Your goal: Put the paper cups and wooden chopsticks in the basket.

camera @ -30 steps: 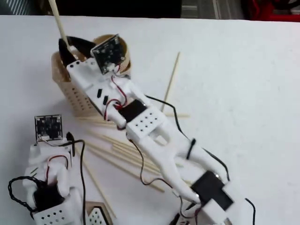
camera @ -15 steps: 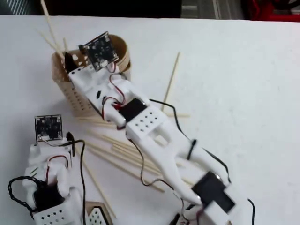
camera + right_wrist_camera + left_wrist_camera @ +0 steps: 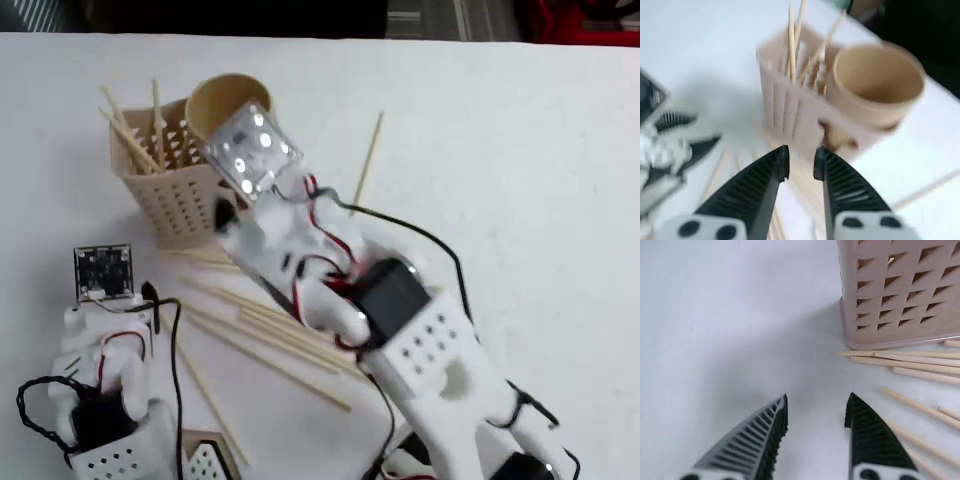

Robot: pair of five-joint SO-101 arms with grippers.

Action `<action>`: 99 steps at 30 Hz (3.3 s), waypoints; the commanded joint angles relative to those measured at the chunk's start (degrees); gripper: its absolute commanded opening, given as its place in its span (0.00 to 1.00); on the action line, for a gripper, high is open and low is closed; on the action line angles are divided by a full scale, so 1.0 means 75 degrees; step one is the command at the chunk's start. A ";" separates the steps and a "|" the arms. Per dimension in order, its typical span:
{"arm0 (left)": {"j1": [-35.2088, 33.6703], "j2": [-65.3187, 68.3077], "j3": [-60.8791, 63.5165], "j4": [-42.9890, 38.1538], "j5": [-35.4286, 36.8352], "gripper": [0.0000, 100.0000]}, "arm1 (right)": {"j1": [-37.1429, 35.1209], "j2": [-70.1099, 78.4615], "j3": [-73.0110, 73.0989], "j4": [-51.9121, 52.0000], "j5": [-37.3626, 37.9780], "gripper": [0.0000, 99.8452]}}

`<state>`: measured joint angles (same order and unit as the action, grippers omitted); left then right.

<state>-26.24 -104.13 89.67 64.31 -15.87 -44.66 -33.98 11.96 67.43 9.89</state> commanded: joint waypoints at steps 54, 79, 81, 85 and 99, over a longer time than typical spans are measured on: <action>-0.0029 -0.0076 0.0023 -0.0234 -0.0070 0.20 | 0.1659 0.2901 0.4782 -0.1623 0.2790 0.02; -0.0029 -0.0076 0.0023 -0.0234 -0.0070 0.20 | 0.1682 -0.3311 0.5404 0.1248 0.3282 0.02; -0.0029 -0.0076 0.0023 -0.0234 -0.0070 0.20 | 0.1694 -0.3311 0.5955 0.0897 0.3341 0.02; -0.0029 -0.0076 0.0023 -0.0234 -0.0070 0.20 | 0.1705 -0.3311 0.7021 0.0111 0.3341 0.02; -0.0029 -0.0076 0.0023 -0.0234 -0.0070 0.20 | 0.1354 -0.3300 0.7654 -0.0568 0.2778 0.11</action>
<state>-26.24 -104.13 90.29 63.87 -15.87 -32.62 -57.89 69.80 65.14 32.84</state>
